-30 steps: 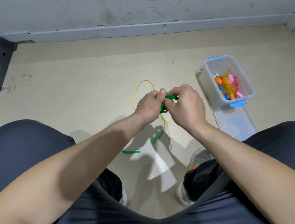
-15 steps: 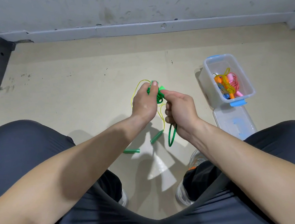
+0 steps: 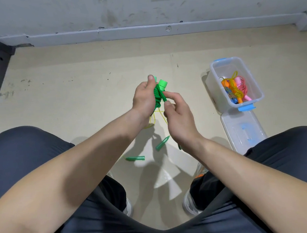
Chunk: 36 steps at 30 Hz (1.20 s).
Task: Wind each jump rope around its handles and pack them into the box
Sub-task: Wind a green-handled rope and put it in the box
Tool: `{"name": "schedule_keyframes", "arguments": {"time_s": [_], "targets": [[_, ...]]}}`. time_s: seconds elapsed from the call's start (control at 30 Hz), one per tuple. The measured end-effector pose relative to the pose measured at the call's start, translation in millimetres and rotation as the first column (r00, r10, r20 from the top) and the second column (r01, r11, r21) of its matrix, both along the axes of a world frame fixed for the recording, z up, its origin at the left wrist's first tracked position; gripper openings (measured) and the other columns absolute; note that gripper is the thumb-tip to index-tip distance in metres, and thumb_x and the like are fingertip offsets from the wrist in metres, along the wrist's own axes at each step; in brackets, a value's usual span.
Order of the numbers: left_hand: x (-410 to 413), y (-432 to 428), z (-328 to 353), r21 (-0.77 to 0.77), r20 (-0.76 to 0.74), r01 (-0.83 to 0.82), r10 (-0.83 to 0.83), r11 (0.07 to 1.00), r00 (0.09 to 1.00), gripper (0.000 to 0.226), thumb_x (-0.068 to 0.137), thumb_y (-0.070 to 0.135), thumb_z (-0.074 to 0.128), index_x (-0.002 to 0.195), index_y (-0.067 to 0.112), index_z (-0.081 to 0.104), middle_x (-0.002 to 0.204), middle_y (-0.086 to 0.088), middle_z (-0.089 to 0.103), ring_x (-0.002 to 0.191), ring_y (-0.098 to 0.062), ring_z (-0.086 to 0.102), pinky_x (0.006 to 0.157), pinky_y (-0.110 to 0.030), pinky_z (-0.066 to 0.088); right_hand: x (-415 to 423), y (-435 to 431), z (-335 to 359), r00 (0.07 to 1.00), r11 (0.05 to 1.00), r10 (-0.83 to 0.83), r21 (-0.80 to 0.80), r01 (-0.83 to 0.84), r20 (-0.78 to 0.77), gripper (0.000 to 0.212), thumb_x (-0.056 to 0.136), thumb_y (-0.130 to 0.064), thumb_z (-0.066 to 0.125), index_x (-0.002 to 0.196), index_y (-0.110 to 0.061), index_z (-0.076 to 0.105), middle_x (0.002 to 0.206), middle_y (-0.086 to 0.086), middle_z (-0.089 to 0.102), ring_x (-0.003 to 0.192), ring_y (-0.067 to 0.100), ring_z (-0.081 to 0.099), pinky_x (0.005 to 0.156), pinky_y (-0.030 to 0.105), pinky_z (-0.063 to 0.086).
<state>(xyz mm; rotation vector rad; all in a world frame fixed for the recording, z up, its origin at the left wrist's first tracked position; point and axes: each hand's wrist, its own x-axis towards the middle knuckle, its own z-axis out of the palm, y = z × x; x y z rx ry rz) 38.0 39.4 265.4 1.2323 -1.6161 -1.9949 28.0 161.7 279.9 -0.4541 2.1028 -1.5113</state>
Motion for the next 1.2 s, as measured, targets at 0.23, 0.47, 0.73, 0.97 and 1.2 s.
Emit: {"name": "schedule_keyframes", "arguments": {"time_s": [0.23, 0.47, 0.73, 0.97, 1.2], "targets": [[3.5, -9.4, 9.4, 0.447, 0.015, -0.019, 0.014, 0.894, 1.0, 0.055, 0.105, 0.053, 0.04, 0.119, 0.005, 0.063, 0.093, -0.013, 0.069, 0.068, -0.026, 0.06, 0.064, -0.031, 0.047, -13.2, 3.1, -7.8, 0.976, 0.998, 0.039, -0.053, -0.028, 0.216, 0.011, 0.104, -0.019, 0.048, 0.101, -0.016, 0.059, 0.062, -0.002, 0.044, 0.052, 0.01, 0.036, 0.054, 0.026, 0.029], [18.0, -19.5, 21.6, 0.537, -0.063, 0.181, -0.175, 0.824, 0.983, 0.029, 0.092, 0.021, 0.039, 0.116, 0.012, 0.054, 0.1, -0.014, 0.062, 0.068, -0.028, 0.05, 0.064, -0.035, 0.037, -17.8, 3.2, 0.6, 0.978, 0.994, 0.07, -0.093, -0.053, 0.196, 0.009, 0.101, -0.016, 0.057, 0.096, -0.014, 0.065, 0.063, 0.0, 0.059, 0.049, 0.015, 0.052, 0.051, 0.026, 0.041], [19.3, -20.2, 20.2, 0.501, -0.075, 0.253, -0.249, 0.828, 0.966, 0.016, 0.107, 0.012, 0.037, 0.092, 0.009, 0.041, 0.087, -0.02, 0.057, 0.05, -0.029, 0.054, 0.046, -0.034, 0.048, -22.6, 9.2, 10.4, 0.98, 0.979, 0.189, -0.064, -0.193, -0.064, 0.028, 0.096, -0.007, 0.06, 0.114, -0.029, 0.06, 0.07, 0.004, 0.072, 0.064, 0.026, 0.074, 0.063, 0.038, 0.058], [22.5, -18.2, 24.2, 0.459, 0.118, 0.294, -0.385, 0.839, 0.915, 0.019, 0.101, 0.012, 0.054, 0.083, 0.007, 0.059, 0.064, -0.01, 0.066, 0.052, -0.023, 0.065, 0.049, -0.03, 0.056, -39.1, 11.1, 30.6, 0.79, 0.77, 0.592, 0.175, -0.613, 0.163, 0.039, 0.072, -0.022, 0.042, 0.094, -0.016, 0.074, 0.082, 0.007, 0.076, 0.078, 0.022, 0.072, 0.065, 0.032, 0.056], [25.7, -13.0, 25.2, 0.505, 0.168, 0.351, -0.488, 0.789, 0.856, 0.016, 0.099, 0.014, 0.057, 0.092, 0.002, 0.065, 0.08, -0.015, 0.072, 0.07, -0.028, 0.071, 0.077, -0.039, 0.06, -48.3, 17.0, 39.4, 0.543, 0.5, 0.838, 0.489, -0.714, -0.064, 0.006, 0.09, -0.029, 0.075, 0.091, -0.023, 0.074, 0.066, -0.009, 0.072, 0.057, -0.001, 0.062, 0.057, 0.015, 0.043]]}}
